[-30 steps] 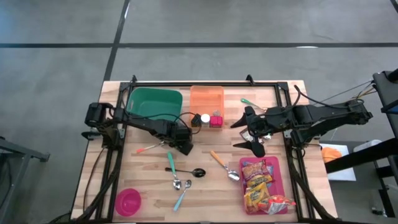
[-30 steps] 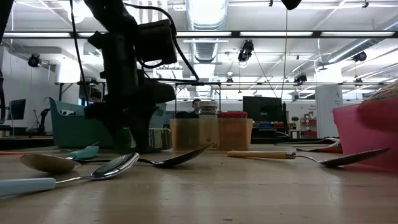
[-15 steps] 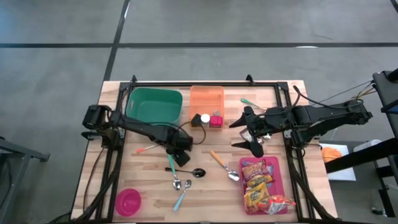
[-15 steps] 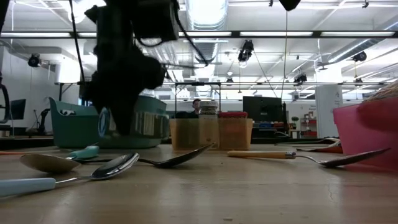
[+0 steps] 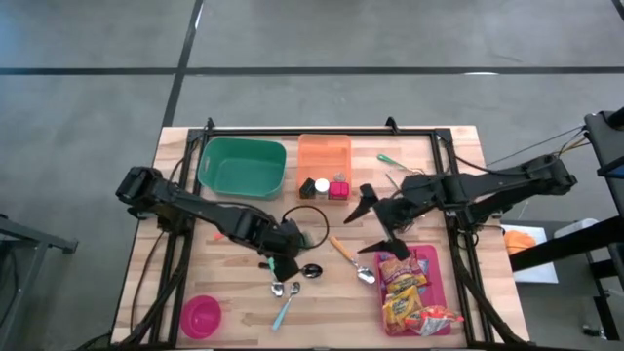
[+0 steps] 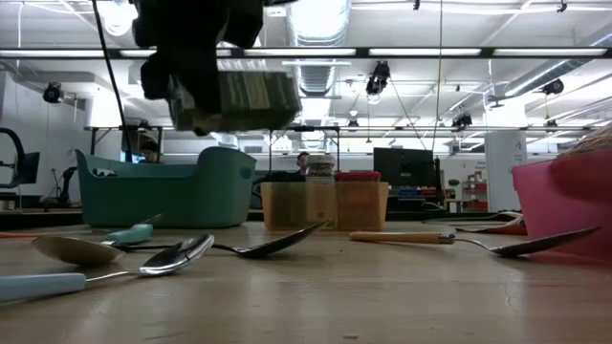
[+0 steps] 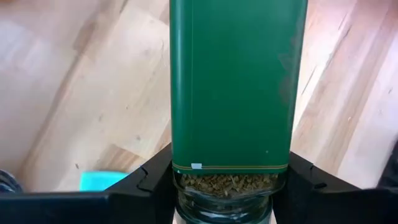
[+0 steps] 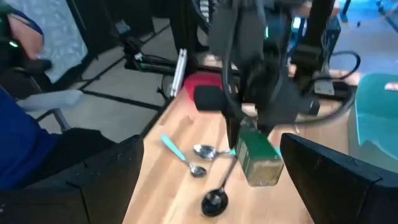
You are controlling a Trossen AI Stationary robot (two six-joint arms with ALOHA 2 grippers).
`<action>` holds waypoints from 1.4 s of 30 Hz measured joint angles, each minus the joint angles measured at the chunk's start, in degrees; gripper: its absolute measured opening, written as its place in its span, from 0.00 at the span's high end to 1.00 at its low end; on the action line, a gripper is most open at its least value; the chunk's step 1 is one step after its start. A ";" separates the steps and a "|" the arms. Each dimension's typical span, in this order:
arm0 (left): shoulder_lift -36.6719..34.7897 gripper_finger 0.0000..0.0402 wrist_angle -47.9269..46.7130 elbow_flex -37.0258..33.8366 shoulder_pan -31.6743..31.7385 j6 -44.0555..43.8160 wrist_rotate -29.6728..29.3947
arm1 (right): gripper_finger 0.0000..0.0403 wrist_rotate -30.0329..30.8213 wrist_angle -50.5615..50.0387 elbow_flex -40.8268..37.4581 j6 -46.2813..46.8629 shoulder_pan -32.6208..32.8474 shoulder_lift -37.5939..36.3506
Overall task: Pick & Place Food Item
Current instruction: Put the green seasoning bottle into the orange bin
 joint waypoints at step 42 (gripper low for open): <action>-5.37 0.55 10.45 1.07 -5.55 8.11 -4.10 | 0.07 0.79 4.57 7.98 17.32 0.23 19.43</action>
